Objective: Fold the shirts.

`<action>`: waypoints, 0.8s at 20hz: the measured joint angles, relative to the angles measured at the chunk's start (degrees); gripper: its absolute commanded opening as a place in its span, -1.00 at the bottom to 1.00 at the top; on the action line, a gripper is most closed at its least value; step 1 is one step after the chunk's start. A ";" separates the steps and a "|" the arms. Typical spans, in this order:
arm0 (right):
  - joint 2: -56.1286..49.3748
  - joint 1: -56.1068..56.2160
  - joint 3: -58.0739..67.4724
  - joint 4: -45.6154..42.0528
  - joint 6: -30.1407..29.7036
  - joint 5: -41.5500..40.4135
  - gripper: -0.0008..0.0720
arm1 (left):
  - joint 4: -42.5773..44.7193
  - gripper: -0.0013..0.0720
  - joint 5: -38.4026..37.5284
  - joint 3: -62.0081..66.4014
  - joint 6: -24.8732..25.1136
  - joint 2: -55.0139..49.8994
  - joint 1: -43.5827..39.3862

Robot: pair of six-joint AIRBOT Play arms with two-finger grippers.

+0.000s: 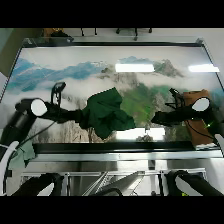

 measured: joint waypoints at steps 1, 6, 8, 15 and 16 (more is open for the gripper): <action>-1.95 -0.13 -0.02 1.68 -1.55 -1.86 0.09 | -4.33 0.92 3.74 -4.83 1.92 1.07 0.28; -12.50 2.73 -0.07 10.05 -9.27 -9.18 0.38 | -16.50 0.92 19.93 -19.28 7.45 3.30 -4.24; -16.81 5.92 -0.07 11.80 -11.15 -13.22 0.64 | -18.18 0.92 25.16 -21.31 8.20 3.30 -6.99; -25.79 13.79 0.15 21.38 -16.50 -20.48 -0.25 | -20.06 0.32 32.94 -22.51 9.11 -4.42 -10.23; -26.32 14.25 0.13 22.27 -17.75 -20.94 -0.39 | -20.26 0.32 33.00 -21.84 9.14 -5.44 -10.32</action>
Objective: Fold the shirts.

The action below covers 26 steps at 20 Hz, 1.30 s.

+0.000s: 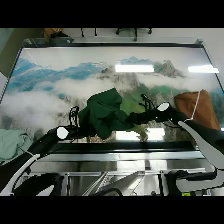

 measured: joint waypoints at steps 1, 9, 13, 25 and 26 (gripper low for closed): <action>-0.39 0.33 0.02 1.25 -1.33 -0.17 -0.47 | -0.04 0.25 0.09 0.83 0.11 -0.81 -0.07; -0.57 1.09 4.55 5.53 -7.06 3.67 -0.93 | 0.26 -0.93 -1.84 9.60 2.64 -4.24 -0.28; 1.95 0.90 6.99 6.97 -7.45 6.36 -0.93 | 0.39 -0.35 -5.35 11.21 4.17 -1.03 2.86; 3.34 0.81 7.89 6.71 -4.79 8.04 -0.93 | -3.74 0.95 -15.02 -1.86 9.40 15.80 10.16; 3.34 0.81 7.89 6.73 -4.57 8.07 -0.93 | -4.31 0.95 -12.52 -2.78 9.51 15.34 7.34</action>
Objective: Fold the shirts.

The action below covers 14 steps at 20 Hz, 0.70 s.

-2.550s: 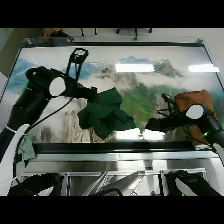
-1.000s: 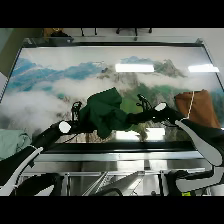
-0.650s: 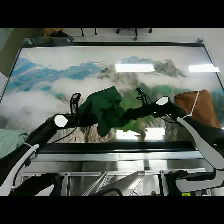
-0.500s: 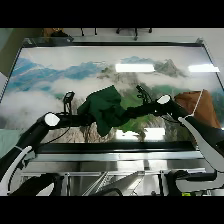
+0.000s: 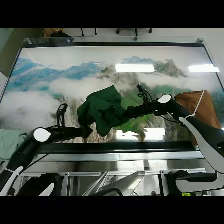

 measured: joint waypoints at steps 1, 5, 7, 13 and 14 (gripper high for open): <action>0.00 0.00 0.00 0.02 0.20 0.13 -0.93 | -0.63 0.95 2.91 -0.66 0.09 -1.11 -3.13; 0.00 0.00 0.00 0.09 1.11 0.37 -0.93 | -2.40 0.57 13.05 0.92 0.17 -8.63 -12.98; 0.02 0.00 0.00 0.07 1.27 0.57 -0.93 | -2.60 -0.41 16.26 3.65 0.46 -13.09 -14.86; 2.03 -0.87 0.81 0.17 1.66 1.51 -0.93 | -2.71 -0.94 11.47 14.56 3.85 -23.41 -8.70; 3.43 -1.84 1.84 0.63 1.64 2.58 -0.93 | -2.71 -0.94 7.98 16.76 4.42 -23.08 -6.29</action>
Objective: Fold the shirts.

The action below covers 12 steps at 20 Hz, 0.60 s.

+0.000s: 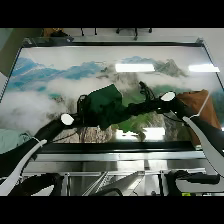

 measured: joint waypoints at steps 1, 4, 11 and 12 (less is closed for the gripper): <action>1.79 -1.51 1.55 0.57 0.00 1.40 -0.93 | 0.04 -0.94 -4.44 2.34 0.68 1.44 2.64; 8.50 -8.70 8.74 3.41 -0.02 5.95 -0.93 | 0.07 -0.95 -17.88 11.23 1.46 11.30 11.65; 20.35 -22.23 36.54 13.05 -4.02 8.90 -0.93 | -0.28 -0.95 -29.27 44.54 -0.20 32.22 30.21; 20.92 -22.80 41.42 13.27 -4.52 8.00 -0.93 | -0.42 -0.95 -29.62 50.31 -0.33 32.76 31.98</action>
